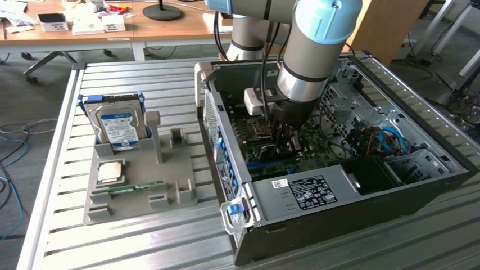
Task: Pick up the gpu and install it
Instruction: 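Insert the gpu into the slot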
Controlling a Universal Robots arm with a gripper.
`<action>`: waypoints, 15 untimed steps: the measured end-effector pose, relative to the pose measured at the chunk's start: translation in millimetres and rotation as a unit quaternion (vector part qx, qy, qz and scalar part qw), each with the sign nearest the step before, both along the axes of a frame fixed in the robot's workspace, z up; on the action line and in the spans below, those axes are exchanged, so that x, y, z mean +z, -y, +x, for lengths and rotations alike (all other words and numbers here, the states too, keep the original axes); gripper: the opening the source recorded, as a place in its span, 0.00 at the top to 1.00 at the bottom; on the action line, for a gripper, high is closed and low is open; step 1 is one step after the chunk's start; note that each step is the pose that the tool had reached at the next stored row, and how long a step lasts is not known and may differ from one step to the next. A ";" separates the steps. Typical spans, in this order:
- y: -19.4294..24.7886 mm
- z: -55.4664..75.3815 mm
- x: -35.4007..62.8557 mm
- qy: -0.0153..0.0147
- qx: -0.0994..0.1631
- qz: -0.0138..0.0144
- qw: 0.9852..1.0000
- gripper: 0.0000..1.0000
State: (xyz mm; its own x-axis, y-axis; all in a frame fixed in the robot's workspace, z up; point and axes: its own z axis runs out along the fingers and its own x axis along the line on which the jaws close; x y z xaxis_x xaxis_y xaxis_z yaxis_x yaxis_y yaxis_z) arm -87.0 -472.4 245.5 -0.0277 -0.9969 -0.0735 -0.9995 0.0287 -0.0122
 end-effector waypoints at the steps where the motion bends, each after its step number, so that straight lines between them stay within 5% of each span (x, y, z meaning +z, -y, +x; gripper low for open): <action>1: 0.0 0.0 0.2 0.000 0.000 0.000 1.000 0.73; 15: 0.5 -0.2 3.6 0.000 0.000 -0.001 1.000 0.73</action>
